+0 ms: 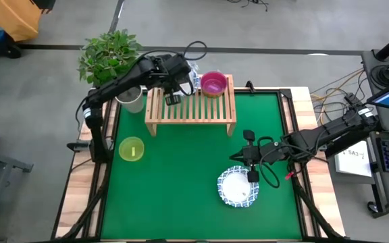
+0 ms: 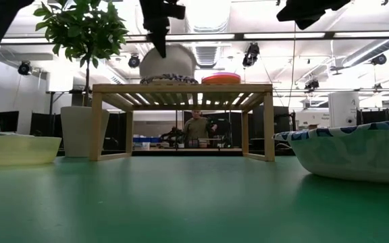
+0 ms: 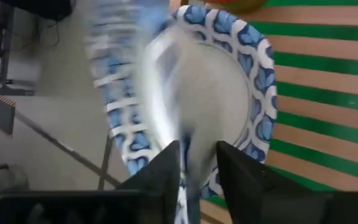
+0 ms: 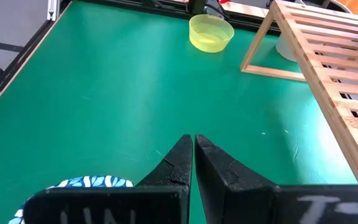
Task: Place and stack bowls onto a shelf
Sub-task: Stack the white patterned bowl on top of the white patterned bowl on the shelf, then stack the yellow bowl on top of the purple bowl on the shelf
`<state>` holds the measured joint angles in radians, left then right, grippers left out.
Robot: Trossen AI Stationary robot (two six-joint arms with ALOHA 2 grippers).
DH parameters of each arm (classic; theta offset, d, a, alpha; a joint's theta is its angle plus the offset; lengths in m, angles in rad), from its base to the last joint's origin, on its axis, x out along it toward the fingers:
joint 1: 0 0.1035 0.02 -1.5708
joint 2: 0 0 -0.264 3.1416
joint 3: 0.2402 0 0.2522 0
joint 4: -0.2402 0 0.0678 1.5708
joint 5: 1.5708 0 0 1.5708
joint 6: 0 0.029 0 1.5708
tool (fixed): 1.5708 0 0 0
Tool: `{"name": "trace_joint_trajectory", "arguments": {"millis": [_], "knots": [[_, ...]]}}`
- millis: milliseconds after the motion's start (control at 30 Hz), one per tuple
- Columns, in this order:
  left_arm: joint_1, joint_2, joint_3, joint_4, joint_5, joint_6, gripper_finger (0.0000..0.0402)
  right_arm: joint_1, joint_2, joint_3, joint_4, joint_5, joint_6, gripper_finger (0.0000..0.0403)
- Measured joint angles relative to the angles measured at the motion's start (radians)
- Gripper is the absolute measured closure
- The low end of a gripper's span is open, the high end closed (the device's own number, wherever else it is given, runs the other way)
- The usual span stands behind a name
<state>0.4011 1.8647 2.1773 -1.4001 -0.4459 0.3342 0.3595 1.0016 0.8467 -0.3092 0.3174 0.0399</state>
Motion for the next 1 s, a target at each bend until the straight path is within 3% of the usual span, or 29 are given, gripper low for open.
{"name": "trace_joint_trajectory", "arguments": {"millis": [300, 400, 533, 867, 1000], "knots": [[-0.004, 0.024, 0.102, -0.071, -0.003, -0.004, 0.0248, 0.000, 0.000, 0.000, 0.000, -0.001, 0.004, 0.0394], [-0.005, 0.016, 0.148, -0.088, 0.074, -0.025, 0.0247, 0.000, 0.000, 0.000, 0.000, -0.001, 0.003, 0.0394], [-0.005, -0.003, 0.177, -0.078, 0.197, -0.047, 0.0263, 0.000, 0.000, 0.000, 0.000, -0.001, 0.001, 0.0394], [-0.008, -0.005, 0.153, -0.083, 0.208, -0.118, 0.0331, 0.000, 0.000, 0.000, 0.000, -0.002, -0.006, 0.0394], [-0.023, -0.008, 0.150, -0.175, 0.315, -0.188, 0.0350, 0.000, 0.001, 0.000, 0.000, -0.002, -0.006, 0.0394]]}}
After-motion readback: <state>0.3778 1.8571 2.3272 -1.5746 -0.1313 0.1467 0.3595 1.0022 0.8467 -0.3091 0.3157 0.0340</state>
